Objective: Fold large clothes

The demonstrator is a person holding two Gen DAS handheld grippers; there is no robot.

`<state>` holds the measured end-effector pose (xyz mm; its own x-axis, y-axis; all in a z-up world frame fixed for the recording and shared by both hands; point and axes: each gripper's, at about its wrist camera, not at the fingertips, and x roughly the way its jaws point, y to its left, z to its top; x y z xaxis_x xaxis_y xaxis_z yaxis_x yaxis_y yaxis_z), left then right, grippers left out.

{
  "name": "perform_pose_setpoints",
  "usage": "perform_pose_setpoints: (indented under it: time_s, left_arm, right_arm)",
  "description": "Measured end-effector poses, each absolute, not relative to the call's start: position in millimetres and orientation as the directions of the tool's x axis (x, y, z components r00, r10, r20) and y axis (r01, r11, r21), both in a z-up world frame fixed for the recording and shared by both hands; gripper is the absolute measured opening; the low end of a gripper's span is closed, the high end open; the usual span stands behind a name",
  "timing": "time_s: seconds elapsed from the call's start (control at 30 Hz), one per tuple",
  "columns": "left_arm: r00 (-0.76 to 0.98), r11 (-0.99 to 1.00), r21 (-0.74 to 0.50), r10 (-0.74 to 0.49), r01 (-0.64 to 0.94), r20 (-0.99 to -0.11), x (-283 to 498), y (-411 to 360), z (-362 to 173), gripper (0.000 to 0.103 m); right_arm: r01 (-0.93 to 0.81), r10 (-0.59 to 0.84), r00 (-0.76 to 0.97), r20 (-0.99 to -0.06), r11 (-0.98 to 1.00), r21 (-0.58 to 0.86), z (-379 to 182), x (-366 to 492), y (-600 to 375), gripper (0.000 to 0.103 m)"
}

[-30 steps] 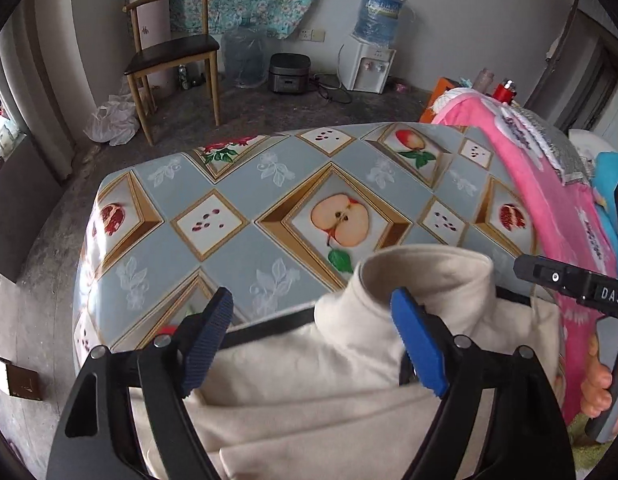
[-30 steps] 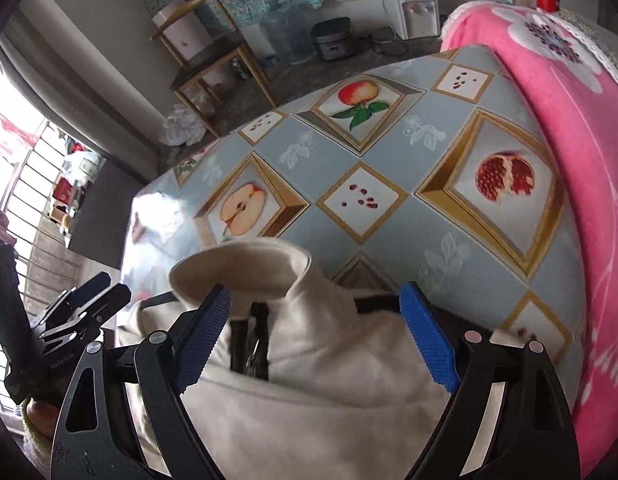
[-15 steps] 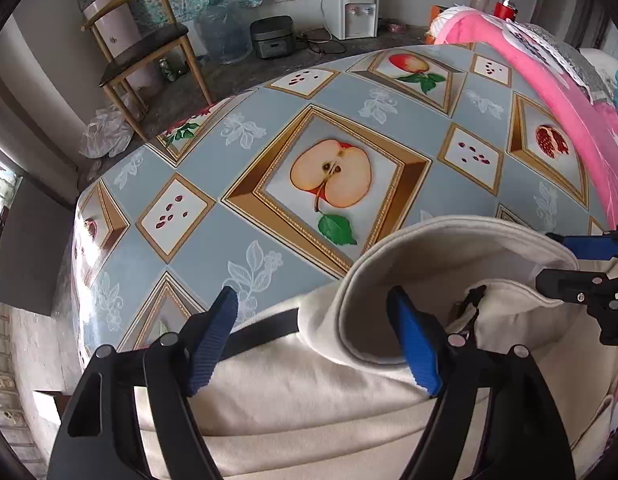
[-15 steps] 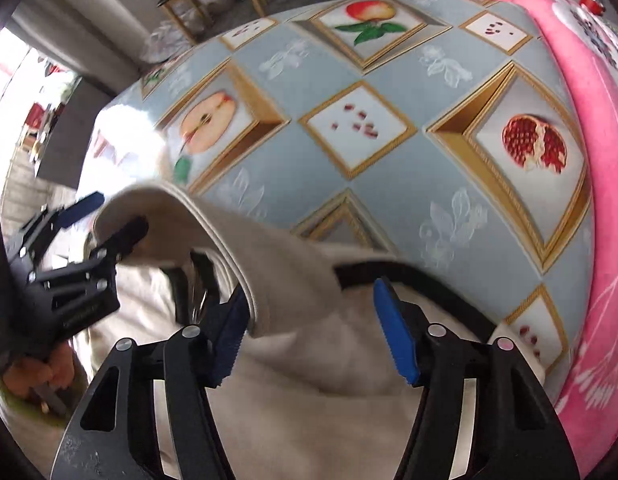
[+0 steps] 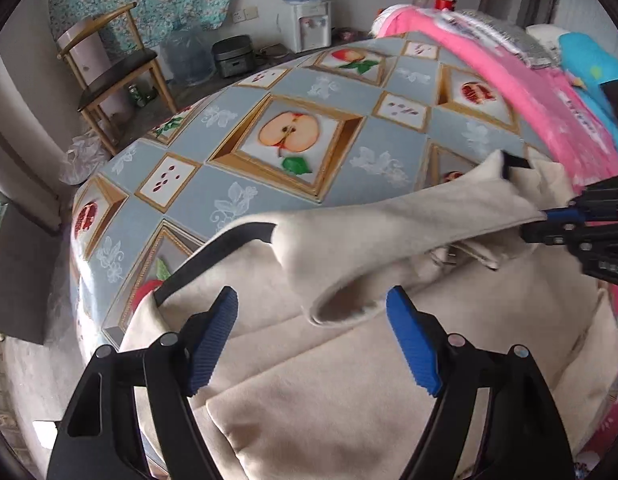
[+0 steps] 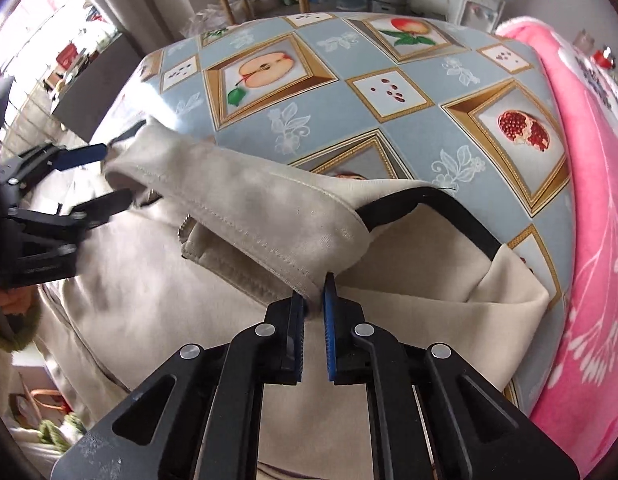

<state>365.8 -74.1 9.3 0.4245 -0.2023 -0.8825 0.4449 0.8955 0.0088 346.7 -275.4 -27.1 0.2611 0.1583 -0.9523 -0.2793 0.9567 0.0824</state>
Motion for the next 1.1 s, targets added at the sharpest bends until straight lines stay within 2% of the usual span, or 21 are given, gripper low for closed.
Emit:
perform_pose_setpoints:
  time_s: [0.1, 0.17, 0.27, 0.37, 0.47, 0.6, 0.67, 0.7, 0.8, 0.87, 0.9, 0.97, 1.07, 1.1]
  left_arm:
    - [0.458, 0.867, -0.103, -0.354, 0.487, -0.815, 346.6, -63.3, 36.2, 0.075]
    - [0.508, 0.876, -0.105, -0.367, 0.471, -0.779, 348.7, -62.9, 48.8, 0.075]
    - [0.554, 0.922, -0.044, -0.268, 0.384, -0.788, 373.4, -75.0, 47.6, 0.075]
    - [0.526, 0.95, 0.01, -0.163, 0.311, -0.835, 405.1, -86.6, 25.0, 0.075]
    - [0.448, 0.95, 0.065, -0.083, 0.305, -0.89, 421.3, -89.8, -8.3, 0.068]
    - [0.434, 0.948, 0.022, -0.125, 0.318, -0.892, 405.7, -78.4, -18.7, 0.067]
    - [0.431, 0.941, 0.022, -0.134, 0.338, -0.892, 396.0, -75.4, -20.3, 0.066]
    - [0.432, 0.937, 0.025, -0.137, 0.348, -0.891, 391.8, -74.4, -20.3, 0.066]
    - [0.427, 0.928, 0.032, -0.139, 0.37, -0.894, 382.9, -75.9, -21.7, 0.066]
    - [0.419, 0.927, 0.016, -0.154, 0.375, -0.895, 377.8, -75.4, -20.7, 0.064]
    - [0.413, 0.926, 0.0, -0.168, 0.377, -0.895, 375.3, -75.0, -20.0, 0.063]
    - [0.402, 0.922, -0.047, -0.213, 0.383, -0.891, 368.8, -71.3, -16.4, 0.061]
    - [0.378, 0.905, -0.134, -0.298, 0.404, -0.877, 359.7, -61.0, -11.0, 0.06]
    - [0.38, 0.903, -0.149, -0.314, 0.404, -0.87, 357.0, -56.4, -8.5, 0.06]
  right_arm:
    - [-0.312, 0.13, 0.288, -0.949, 0.949, 0.035, -28.7, 343.5, -268.1, 0.008]
    - [-0.335, 0.12, 0.313, -0.942, 0.942, 0.008, -30.6, 342.5, -264.6, 0.008]
    - [-0.357, 0.111, 0.34, -0.934, 0.934, -0.019, -30.6, 337.2, -260.7, 0.008]
    - [-0.371, 0.104, 0.357, -0.928, 0.928, -0.038, -28.4, 330.1, -258.8, 0.008]
    - [-0.358, 0.109, 0.35, -0.93, 0.933, -0.026, -25.0, 330.5, -262.6, 0.01]
    - [-0.344, 0.164, 0.365, -0.916, 0.938, 0.03, 9.1, 326.7, -277.6, 0.029]
    - [-0.358, 0.259, 0.393, -0.882, 0.927, 0.113, 35.3, 324.0, -287.1, 0.039]
    - [-0.36, 0.307, 0.405, -0.861, 0.919, 0.159, 46.3, 325.4, -291.0, 0.04]
    - [-0.343, 0.446, 0.424, -0.789, 0.885, 0.316, 64.1, 342.2, -295.5, 0.04]
    - [-0.313, 0.477, 0.412, -0.777, 0.874, 0.371, 54.7, 362.5, -286.5, 0.04]
    - [-0.297, 0.47, 0.401, -0.787, 0.879, 0.373, 46.3, 372.8, -277.6, 0.038]
    - [-0.275, 0.47, 0.355, -0.808, 0.879, 0.39, 24.3, 389.2, -259.4, 0.026]
    - [-0.262, 0.488, 0.255, -0.835, 0.866, 0.427, -11.9, 398.1, -238.3, 0.016]
    - [-0.266, 0.49, 0.228, -0.841, 0.863, 0.43, -21.9, 394.6, -234.1, 0.016]
